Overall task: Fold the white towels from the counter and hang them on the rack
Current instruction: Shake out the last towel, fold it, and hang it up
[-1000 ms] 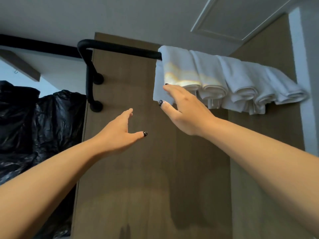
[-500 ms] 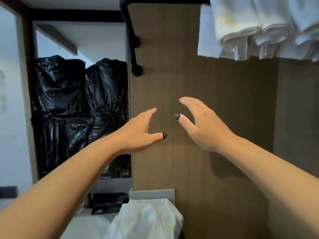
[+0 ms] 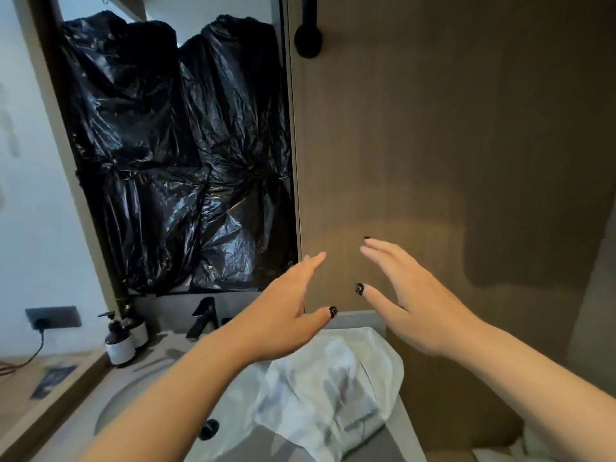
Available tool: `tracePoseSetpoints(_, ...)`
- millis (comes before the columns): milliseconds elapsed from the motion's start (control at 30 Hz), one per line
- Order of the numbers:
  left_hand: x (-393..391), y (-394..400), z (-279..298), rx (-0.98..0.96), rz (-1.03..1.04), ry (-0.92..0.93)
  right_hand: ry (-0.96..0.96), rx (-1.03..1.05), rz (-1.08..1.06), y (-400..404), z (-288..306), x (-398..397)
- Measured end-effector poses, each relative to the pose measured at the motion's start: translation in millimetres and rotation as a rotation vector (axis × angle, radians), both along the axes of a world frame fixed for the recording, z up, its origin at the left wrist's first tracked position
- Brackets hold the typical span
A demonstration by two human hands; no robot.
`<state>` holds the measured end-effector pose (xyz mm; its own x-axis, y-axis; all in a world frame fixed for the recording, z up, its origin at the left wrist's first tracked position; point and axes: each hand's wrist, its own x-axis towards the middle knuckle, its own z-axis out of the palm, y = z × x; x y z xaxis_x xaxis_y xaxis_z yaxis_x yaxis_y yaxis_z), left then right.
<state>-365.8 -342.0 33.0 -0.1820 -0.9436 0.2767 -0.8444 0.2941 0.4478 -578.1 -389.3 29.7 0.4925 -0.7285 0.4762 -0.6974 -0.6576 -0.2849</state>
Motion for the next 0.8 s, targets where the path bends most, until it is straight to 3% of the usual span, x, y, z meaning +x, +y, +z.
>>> tracePoseSetpoints(367,-7,-80,-114,0.166,0.014,0.256,0.352,0.265,-0.025,-85,-126,-14)
tracePoseSetpoints(600,-33,-145,-209,0.374,0.108,0.401,0.435,0.514,-0.036,-152,-198,-43)
tracePoseSetpoints(700,-39,-163,-249,0.425,0.161,0.337,0.387,0.649,-0.05,-177,-227,-44)
tracePoseSetpoints(800,-40,-175,-295,0.576,0.22,0.077,0.227,0.92,-0.106,-193,-261,-33)
